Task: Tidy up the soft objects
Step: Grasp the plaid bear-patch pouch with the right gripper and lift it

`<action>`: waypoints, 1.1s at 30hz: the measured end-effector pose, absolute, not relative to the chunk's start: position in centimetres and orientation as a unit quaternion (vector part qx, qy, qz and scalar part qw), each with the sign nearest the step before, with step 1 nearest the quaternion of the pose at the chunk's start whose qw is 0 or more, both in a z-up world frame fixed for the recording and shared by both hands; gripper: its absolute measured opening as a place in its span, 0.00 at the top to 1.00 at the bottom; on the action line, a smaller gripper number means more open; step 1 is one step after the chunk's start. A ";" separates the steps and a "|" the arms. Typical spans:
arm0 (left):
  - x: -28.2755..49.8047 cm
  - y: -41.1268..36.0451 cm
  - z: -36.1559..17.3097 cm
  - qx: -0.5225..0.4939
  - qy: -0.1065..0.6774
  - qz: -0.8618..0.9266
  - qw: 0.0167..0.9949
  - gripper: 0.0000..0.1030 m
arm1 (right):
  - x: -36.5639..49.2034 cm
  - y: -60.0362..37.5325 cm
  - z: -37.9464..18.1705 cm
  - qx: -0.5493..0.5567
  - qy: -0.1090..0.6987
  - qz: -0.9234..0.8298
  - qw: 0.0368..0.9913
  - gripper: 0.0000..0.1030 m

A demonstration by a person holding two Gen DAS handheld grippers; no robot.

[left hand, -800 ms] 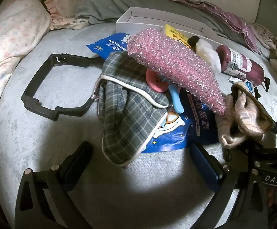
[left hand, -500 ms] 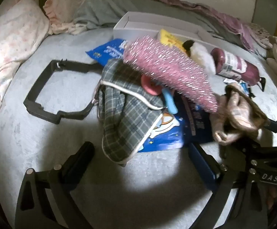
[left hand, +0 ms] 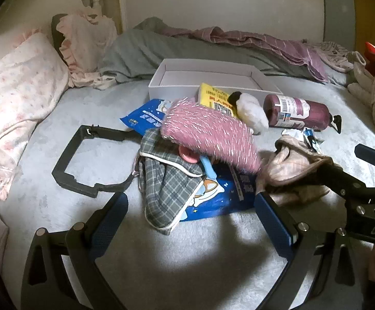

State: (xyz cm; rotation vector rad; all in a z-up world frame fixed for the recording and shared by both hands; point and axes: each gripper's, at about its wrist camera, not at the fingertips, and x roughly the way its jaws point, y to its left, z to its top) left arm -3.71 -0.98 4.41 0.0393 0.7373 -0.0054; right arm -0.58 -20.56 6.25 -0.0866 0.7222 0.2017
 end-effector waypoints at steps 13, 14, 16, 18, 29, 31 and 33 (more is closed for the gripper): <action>-4.0 -1.5 4.4 0.018 0.349 -0.003 0.937 0.03 | -0.8 -21.0 6.2 -0.036 0.348 0.114 0.930 0.03; -4.0 -1.5 4.3 0.019 0.349 -0.003 0.937 0.03 | -0.7 -21.1 6.2 -0.036 0.349 0.114 0.929 0.03; -4.0 -1.6 4.3 0.020 0.349 -0.003 0.937 0.03 | -0.7 -21.1 6.1 -0.034 0.352 0.114 0.928 0.03; -4.0 -1.6 4.3 0.022 0.349 -0.003 0.937 0.03 | -0.6 -21.2 6.0 -0.032 0.355 0.113 0.928 0.03; -3.6 -1.5 3.8 0.020 0.363 -0.005 0.932 0.03 | -0.3 -21.2 5.7 -0.033 0.367 0.110 0.923 0.03; -3.6 -1.5 3.8 0.020 0.366 -0.005 0.930 0.03 | -0.2 -21.2 5.7 -0.034 0.369 0.109 0.922 0.03; -3.5 -1.5 3.7 0.019 0.369 -0.005 0.929 0.03 | -0.2 -21.2 5.5 -0.036 0.373 0.108 0.921 0.03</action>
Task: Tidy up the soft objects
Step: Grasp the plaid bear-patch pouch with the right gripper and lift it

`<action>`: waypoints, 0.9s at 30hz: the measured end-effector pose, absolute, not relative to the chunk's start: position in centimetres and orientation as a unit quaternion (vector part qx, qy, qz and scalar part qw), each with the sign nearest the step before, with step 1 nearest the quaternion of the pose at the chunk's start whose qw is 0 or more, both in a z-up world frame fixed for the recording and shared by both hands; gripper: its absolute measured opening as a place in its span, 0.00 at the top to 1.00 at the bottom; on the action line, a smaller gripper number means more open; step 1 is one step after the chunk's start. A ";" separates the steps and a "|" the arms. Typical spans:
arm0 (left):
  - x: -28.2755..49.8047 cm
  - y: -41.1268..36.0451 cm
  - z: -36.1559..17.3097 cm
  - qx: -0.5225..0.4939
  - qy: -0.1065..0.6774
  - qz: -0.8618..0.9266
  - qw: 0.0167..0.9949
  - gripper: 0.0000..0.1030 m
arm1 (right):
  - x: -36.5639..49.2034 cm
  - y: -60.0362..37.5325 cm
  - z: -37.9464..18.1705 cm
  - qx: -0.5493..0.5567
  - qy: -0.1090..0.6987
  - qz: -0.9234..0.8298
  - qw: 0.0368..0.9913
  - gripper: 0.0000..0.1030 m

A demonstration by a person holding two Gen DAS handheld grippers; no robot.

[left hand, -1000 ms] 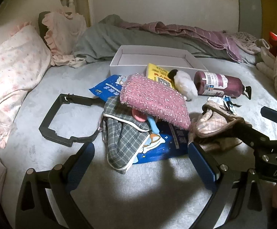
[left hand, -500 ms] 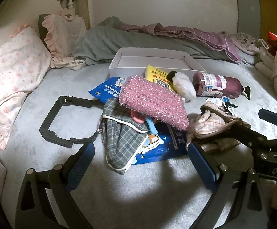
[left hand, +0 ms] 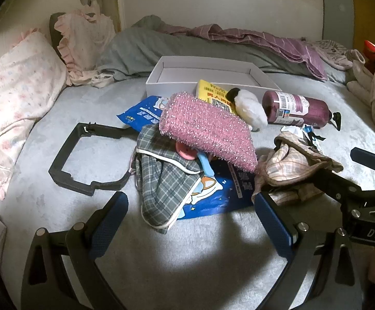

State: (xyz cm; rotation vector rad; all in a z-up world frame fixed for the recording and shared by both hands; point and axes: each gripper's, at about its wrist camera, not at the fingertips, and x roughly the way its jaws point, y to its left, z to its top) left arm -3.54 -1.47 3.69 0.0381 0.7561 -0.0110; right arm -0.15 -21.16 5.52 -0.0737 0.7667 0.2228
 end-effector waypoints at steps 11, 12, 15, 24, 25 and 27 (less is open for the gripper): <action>-3.5 -1.4 3.6 0.018 0.369 -0.006 0.929 0.03 | -0.1 -21.3 5.5 -0.033 0.376 0.108 0.920 0.03; -3.4 -1.4 3.6 0.017 0.370 -0.005 0.929 0.03 | -0.1 -21.3 5.4 -0.034 0.376 0.108 0.920 0.03; -3.4 -1.3 3.6 0.015 0.370 -0.005 0.929 0.03 | -0.1 -21.2 5.4 -0.034 0.377 0.108 0.919 0.03; -3.5 -1.2 3.7 0.010 0.369 -0.009 0.930 0.03 | -0.2 -21.0 5.4 -0.034 0.378 0.115 0.918 0.04; -3.5 -1.2 3.8 0.008 0.369 -0.011 0.929 0.03 | -0.2 -21.0 5.4 -0.034 0.379 0.117 0.917 0.04; -3.4 -1.0 3.8 0.002 0.372 -0.016 0.928 0.03 | -0.2 -20.9 5.4 -0.034 0.380 0.121 0.916 0.06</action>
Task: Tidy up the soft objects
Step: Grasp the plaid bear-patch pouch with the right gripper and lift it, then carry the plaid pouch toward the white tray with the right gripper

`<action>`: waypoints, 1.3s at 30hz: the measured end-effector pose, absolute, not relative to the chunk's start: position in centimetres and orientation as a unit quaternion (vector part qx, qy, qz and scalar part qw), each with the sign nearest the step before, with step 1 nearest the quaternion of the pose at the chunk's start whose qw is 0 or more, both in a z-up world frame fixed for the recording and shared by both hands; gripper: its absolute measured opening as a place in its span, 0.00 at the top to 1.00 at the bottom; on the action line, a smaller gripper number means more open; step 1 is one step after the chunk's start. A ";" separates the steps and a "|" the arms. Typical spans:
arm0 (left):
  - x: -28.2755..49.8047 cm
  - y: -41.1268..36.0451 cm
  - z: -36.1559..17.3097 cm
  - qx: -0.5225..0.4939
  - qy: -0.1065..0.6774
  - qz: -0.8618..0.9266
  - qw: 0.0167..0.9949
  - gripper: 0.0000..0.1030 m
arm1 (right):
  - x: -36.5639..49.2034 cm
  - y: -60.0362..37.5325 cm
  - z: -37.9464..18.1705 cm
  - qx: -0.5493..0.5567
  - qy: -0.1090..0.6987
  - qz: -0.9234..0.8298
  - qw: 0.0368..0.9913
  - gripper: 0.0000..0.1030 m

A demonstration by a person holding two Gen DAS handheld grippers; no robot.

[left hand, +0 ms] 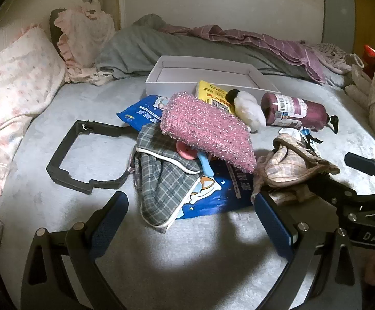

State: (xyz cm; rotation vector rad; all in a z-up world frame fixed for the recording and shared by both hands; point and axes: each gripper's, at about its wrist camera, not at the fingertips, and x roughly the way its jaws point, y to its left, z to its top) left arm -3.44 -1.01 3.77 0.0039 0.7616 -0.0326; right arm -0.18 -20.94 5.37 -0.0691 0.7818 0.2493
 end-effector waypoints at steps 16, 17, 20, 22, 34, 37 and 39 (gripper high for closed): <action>-0.5 -0.1 0.5 -0.015 0.474 0.016 0.880 0.00 | 0.9 -21.1 4.7 -0.005 0.413 0.144 0.899 0.11; -0.6 0.0 0.4 -0.020 0.471 0.014 0.882 0.00 | 1.0 -21.1 4.7 -0.005 0.414 0.145 0.899 0.12; -0.6 0.1 0.4 -0.023 0.469 0.013 0.883 0.00 | 1.0 -21.0 4.9 -0.009 0.414 0.150 0.898 0.14; -0.5 0.1 0.4 -0.023 0.470 0.013 0.882 0.00 | 1.1 -21.0 5.2 -0.010 0.412 0.155 0.898 0.14; -0.3 0.1 0.4 -0.018 0.470 0.013 0.882 0.00 | 3.6 -20.3 5.3 0.034 0.430 0.192 0.881 0.14; -0.3 0.2 0.4 -0.020 0.470 0.012 0.882 0.00 | 3.8 -20.1 4.6 0.048 0.445 0.204 0.871 0.14; -0.3 0.2 0.4 -0.020 0.470 0.012 0.882 0.00 | 3.8 -20.0 4.2 0.054 0.454 0.208 0.865 0.14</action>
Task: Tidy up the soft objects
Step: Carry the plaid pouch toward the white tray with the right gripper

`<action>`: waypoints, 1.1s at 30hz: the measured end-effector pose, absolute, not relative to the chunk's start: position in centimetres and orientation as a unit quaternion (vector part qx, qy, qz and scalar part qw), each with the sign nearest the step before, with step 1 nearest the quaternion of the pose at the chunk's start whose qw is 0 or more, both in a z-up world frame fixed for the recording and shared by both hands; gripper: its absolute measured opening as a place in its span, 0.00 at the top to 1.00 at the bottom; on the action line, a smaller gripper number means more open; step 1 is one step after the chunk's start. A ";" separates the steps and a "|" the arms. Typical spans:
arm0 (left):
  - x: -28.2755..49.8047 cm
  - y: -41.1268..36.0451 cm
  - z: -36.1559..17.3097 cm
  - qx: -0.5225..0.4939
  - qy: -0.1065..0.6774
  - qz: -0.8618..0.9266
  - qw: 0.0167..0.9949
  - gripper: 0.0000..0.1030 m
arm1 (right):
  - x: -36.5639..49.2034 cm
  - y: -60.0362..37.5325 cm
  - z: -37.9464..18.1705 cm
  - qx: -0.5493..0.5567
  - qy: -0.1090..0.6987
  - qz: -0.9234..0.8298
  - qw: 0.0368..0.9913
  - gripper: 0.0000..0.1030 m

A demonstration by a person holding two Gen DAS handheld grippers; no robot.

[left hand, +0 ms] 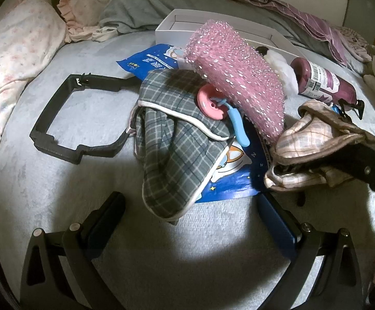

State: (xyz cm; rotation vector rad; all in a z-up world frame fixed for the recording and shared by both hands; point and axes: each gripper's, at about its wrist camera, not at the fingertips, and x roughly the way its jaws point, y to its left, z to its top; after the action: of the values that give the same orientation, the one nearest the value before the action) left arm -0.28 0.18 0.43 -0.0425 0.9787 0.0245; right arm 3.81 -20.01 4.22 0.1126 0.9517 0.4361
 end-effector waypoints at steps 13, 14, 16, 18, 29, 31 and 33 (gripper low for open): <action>-0.3 0.2 0.5 -0.021 0.474 0.009 0.880 0.00 | 4.0 -20.4 4.1 0.101 0.460 0.223 0.853 0.14; -0.2 0.2 0.5 -0.019 0.478 0.007 0.878 0.00 | 4.2 -20.1 3.8 0.103 0.466 0.231 0.848 0.14; -0.2 0.3 0.6 -0.021 0.483 0.003 0.875 0.00 | 4.3 -19.3 3.2 0.095 0.471 0.234 0.845 0.15; -0.5 0.4 0.8 -0.028 0.480 0.000 0.877 0.00 | 3.7 -18.7 3.4 0.073 0.459 0.238 0.853 0.34; -2.9 1.0 4.6 -0.037 0.408 -0.018 0.912 0.04 | 2.5 -20.5 4.0 0.102 0.451 0.256 0.849 0.73; -3.2 1.5 5.9 -0.035 0.391 -0.006 0.920 0.04 | 2.1 -21.4 4.9 0.110 0.437 0.255 0.855 0.74; -3.0 1.9 7.2 -0.032 0.385 0.000 0.922 0.04 | 1.9 -22.3 5.9 0.121 0.421 0.256 0.862 0.74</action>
State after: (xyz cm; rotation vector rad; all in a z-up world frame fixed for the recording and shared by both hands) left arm -3.00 1.95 7.20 -0.0657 0.7899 -0.0008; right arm 1.87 -22.30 5.91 0.2528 0.8822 0.5364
